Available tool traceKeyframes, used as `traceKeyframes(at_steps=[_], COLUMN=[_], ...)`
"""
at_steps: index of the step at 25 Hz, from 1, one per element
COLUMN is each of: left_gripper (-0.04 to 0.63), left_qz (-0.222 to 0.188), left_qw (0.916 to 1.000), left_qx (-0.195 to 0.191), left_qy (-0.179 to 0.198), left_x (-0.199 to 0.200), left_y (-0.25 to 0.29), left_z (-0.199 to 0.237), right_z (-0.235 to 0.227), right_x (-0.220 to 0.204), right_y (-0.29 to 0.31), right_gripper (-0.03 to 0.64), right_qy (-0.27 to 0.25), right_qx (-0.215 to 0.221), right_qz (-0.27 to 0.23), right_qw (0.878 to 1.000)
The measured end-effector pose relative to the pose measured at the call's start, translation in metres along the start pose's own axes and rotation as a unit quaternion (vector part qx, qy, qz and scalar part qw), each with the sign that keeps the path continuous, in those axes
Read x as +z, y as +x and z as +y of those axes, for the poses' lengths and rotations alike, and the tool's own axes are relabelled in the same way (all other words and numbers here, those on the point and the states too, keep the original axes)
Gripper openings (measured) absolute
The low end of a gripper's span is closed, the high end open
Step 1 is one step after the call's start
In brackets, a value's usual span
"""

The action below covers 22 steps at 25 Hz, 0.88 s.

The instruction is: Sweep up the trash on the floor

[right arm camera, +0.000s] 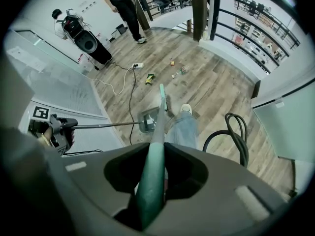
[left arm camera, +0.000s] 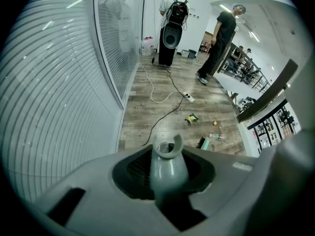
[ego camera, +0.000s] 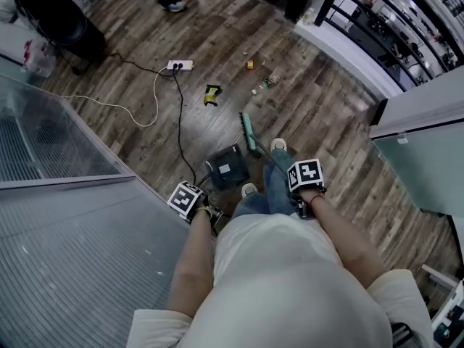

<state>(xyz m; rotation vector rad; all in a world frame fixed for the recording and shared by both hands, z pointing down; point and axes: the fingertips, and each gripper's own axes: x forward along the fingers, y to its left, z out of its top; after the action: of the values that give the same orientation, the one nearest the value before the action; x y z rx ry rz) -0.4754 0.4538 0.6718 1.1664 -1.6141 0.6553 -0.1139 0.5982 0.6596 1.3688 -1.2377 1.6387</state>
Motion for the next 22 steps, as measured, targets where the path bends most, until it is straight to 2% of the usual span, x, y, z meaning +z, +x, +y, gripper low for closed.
traceKeyframes(at_steps=[7, 15, 22], left_gripper=[0.094, 0.094, 0.092], left_qz=[0.005, 0.010, 0.013], left_qw=[1.0000, 0.9999, 0.9985], left_qx=[0.006, 0.014, 0.031], left_qy=[-0.001, -0.001, -0.043], left_x=[0.002, 0.007, 0.012], left_y=[0.001, 0.003, 0.003], left_z=[-0.012, -0.019, -0.021], right_z=[-0.001, -0.004, -0.008], right_x=[0.030, 0.075, 0.127], right_y=[-0.001, 0.000, -0.004], right_gripper=[0.095, 0.095, 0.095], right_qy=[-0.001, -0.015, -0.037], right_qx=[0.017, 0.013, 0.023], right_qz=[-0.010, 0.009, 0.024], right_qw=[1.000, 1.000, 0.999])
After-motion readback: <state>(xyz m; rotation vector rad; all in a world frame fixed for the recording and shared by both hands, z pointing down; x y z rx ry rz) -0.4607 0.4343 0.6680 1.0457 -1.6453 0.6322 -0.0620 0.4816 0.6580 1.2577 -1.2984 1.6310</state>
